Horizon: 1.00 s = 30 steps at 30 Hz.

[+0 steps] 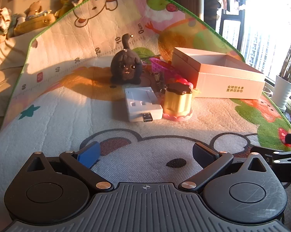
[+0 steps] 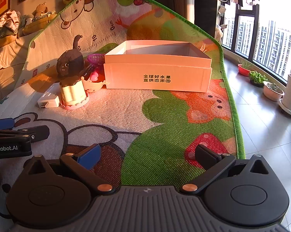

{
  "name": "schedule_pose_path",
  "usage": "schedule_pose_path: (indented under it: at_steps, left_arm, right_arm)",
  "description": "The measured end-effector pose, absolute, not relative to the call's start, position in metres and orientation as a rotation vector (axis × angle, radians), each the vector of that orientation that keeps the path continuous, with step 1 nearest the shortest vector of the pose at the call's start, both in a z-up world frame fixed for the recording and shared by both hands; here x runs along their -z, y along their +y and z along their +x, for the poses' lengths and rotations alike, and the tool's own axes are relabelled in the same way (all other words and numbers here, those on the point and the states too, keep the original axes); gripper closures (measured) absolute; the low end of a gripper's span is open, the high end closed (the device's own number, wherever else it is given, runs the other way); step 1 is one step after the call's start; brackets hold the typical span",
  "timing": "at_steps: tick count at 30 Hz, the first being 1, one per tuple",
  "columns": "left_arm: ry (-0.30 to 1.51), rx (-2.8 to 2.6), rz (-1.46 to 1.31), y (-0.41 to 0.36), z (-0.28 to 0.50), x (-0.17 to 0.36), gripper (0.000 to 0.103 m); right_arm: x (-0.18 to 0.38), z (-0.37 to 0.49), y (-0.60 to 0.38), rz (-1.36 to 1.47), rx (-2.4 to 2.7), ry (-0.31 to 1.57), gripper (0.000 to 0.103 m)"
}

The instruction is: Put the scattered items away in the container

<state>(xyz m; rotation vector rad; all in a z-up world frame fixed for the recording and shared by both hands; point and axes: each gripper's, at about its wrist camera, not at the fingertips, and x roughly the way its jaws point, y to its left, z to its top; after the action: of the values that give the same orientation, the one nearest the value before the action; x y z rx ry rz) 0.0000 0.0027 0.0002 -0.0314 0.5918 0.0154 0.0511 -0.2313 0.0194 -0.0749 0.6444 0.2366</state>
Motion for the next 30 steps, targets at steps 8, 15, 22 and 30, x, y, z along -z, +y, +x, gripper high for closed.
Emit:
schedule_pose_path:
  at_steps: [8, 15, 22, 30]
  left_arm:
    - [0.588, -0.024, -0.036, 0.0029, 0.0002, -0.0002, 0.000]
    - [0.580, -0.033, -0.041, 0.0029, -0.0010, 0.0002, 0.000]
    - [0.578, -0.033, -0.044, 0.0032, -0.0015, 0.0000, 0.000]
    - [0.578, -0.035, -0.044, 0.0035, -0.0019, 0.0003, 0.000]
  right_arm:
    - [-0.0197, 0.0507, -0.2328, -0.074, -0.238, 0.643, 0.000]
    - [-0.0205, 0.0500, -0.2321, -0.072, -0.238, 0.643, 0.000]
    - [-0.0202, 0.0504, -0.2322, -0.073, -0.238, 0.643, 0.000]
    - [-0.0204, 0.0507, -0.2319, -0.073, -0.239, 0.642, 0.000]
